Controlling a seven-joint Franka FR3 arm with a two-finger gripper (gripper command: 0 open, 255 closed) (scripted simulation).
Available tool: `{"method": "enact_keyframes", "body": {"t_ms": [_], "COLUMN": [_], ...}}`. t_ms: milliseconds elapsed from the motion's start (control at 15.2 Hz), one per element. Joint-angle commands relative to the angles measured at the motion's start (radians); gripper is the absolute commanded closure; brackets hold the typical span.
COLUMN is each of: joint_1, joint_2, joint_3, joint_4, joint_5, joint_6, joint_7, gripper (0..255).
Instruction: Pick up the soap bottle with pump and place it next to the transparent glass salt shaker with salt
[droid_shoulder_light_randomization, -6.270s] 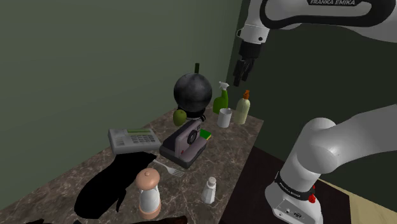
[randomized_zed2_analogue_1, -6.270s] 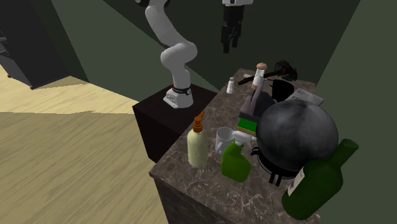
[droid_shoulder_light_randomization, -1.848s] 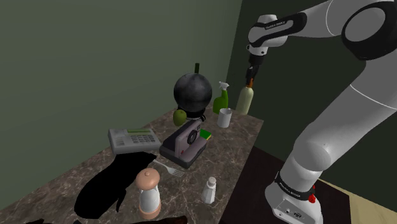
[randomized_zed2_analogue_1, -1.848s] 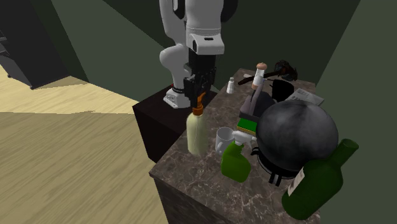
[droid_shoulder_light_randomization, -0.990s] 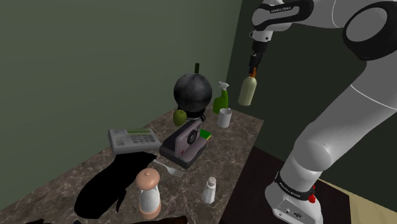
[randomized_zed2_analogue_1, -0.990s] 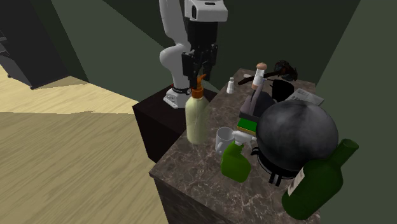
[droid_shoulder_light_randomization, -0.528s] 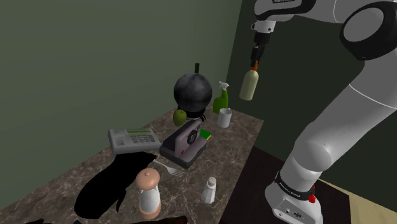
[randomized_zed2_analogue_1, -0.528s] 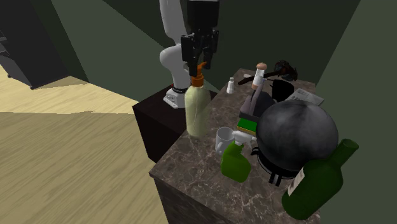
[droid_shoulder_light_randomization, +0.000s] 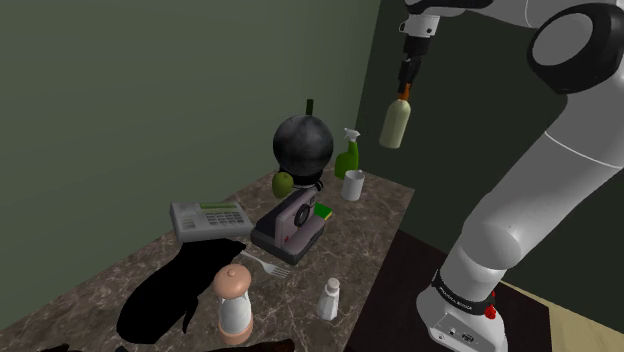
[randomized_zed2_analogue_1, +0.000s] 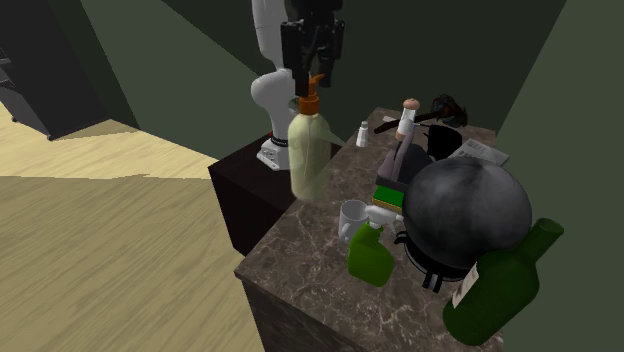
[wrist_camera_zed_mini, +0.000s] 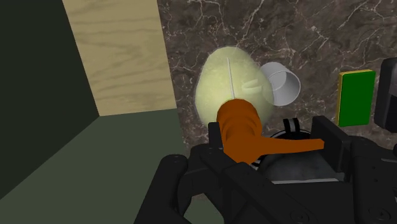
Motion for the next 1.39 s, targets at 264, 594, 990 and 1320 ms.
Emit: {"method": "enact_keyframes", "body": {"t_ms": [264,594,990,1320], "joint_1": [0.001,-0.001,0.008,0.060], "joint_2": [0.040,0.081,0.090,-0.065], "joint_3": [-0.006,-0.016,-0.007,0.102], "joint_4": [0.124,0.237,0.312,0.157], "joint_5": [0.018,0.037,0.040,-0.019], "joint_6": [-0.087,-0.163,-0.230,-0.232], "joint_7": [-0.017,-0.036,-0.024,0.130], "gripper": [255,255,255,255]}}
